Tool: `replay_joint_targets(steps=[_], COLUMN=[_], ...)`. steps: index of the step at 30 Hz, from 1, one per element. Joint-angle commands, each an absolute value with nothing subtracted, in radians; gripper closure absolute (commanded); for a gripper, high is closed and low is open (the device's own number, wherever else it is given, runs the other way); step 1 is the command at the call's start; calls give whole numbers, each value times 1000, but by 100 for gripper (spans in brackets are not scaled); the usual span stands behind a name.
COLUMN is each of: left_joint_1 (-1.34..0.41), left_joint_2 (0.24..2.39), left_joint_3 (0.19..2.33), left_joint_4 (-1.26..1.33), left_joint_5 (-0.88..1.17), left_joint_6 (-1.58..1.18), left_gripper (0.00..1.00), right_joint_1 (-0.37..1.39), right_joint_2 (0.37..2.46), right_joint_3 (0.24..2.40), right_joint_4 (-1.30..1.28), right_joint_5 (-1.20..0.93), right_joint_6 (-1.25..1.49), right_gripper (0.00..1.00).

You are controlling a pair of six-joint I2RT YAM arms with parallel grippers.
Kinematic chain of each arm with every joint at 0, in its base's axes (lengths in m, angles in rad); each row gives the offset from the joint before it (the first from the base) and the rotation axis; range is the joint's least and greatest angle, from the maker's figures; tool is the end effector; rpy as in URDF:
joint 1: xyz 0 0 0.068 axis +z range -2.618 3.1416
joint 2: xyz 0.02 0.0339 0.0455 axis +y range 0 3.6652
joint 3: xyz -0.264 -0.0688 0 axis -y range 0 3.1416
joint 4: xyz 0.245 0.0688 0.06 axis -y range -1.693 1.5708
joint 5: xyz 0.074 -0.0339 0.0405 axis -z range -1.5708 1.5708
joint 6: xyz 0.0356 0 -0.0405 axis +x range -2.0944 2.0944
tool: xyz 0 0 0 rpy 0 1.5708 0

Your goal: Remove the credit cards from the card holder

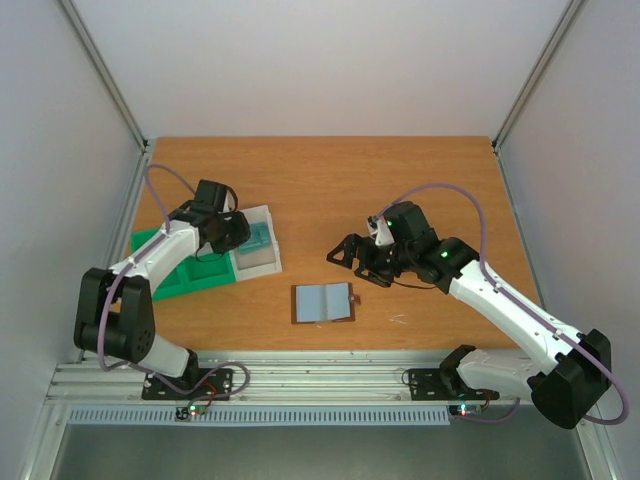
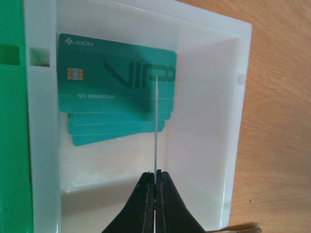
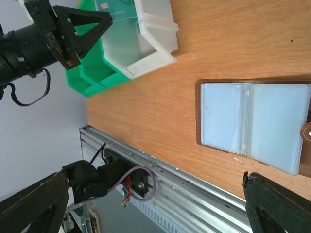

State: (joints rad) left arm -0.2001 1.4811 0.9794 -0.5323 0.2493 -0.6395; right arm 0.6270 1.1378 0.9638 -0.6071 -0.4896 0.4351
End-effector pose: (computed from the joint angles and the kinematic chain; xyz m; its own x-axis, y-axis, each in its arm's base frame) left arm 0.2879 -0.0673 0.2180 -0.8645 -0.4148 -0.2838 -0.2488 0.8439 -0.4753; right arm 0.1811 0.1519 0.2956 -0.8493 -0.1560 -0.5044 -0.4745 0.6445 0.5996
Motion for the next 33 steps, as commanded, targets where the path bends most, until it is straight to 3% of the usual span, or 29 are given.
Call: replay_joint_targets(steps=[1,28,33], left_joint_1=[-193,-193,-192], left_joint_2=[1503,1583,1593], left_joint_3=[1002,1038,1048], left_joint_4=[-469,-447,-469], left_joint_5=[231,206,195], left_joint_6=[-637,-639,-628], left_gripper=[100,99,91], right_joint_1=[621,621,621], right_joint_2=[1141,1127,1110], right_joint_3=[993,997,992], right_joint_4=[-633,-661,-660], right_joint_5=[-466,-436,-429], right_joint_6=[408,416,419], right_gripper=[1,2,2])
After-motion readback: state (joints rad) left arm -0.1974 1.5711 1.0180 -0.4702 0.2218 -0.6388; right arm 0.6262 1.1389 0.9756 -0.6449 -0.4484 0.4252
